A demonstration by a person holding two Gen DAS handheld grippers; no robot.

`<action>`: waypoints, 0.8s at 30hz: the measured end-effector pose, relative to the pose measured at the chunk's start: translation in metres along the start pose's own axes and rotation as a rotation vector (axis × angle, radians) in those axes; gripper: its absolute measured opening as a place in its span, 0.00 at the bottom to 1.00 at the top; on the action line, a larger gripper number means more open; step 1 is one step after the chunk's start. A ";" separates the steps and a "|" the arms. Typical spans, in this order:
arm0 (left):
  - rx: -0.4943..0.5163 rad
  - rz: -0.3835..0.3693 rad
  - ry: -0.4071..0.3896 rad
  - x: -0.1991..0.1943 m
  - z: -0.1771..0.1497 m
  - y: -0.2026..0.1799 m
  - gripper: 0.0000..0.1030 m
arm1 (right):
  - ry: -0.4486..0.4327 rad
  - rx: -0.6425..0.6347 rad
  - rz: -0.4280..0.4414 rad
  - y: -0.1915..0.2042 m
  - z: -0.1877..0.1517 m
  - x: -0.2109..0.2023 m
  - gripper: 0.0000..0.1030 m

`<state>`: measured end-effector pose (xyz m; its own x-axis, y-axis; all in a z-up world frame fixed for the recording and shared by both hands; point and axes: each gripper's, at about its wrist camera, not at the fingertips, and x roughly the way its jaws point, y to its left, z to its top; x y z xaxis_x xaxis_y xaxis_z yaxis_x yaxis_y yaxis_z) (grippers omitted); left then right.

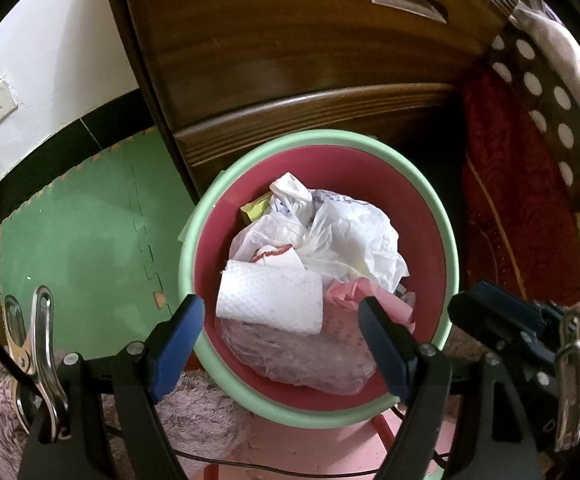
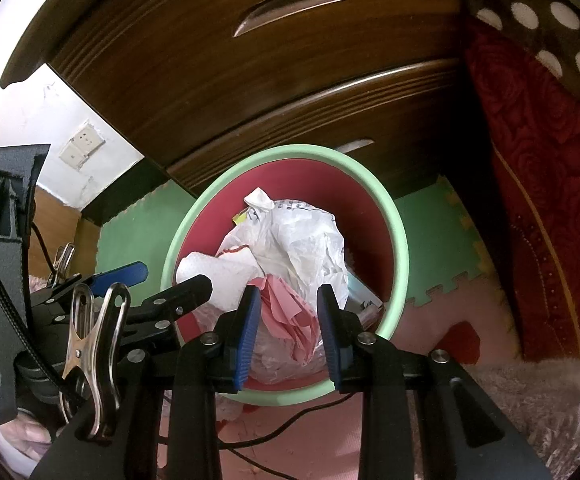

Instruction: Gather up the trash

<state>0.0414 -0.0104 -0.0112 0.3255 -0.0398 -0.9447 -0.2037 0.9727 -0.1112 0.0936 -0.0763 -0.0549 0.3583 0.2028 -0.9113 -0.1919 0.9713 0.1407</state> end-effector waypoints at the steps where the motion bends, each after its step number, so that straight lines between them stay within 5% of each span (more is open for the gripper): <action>1: 0.000 0.000 0.000 0.000 0.000 0.000 0.80 | 0.000 0.000 0.000 0.000 0.000 0.000 0.29; 24: 0.000 0.005 -0.004 0.000 -0.001 -0.001 0.80 | 0.001 0.002 0.000 0.000 -0.001 0.001 0.29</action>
<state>0.0408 -0.0113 -0.0117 0.3283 -0.0338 -0.9440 -0.2058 0.9728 -0.1064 0.0932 -0.0761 -0.0559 0.3572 0.2025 -0.9118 -0.1903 0.9715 0.1412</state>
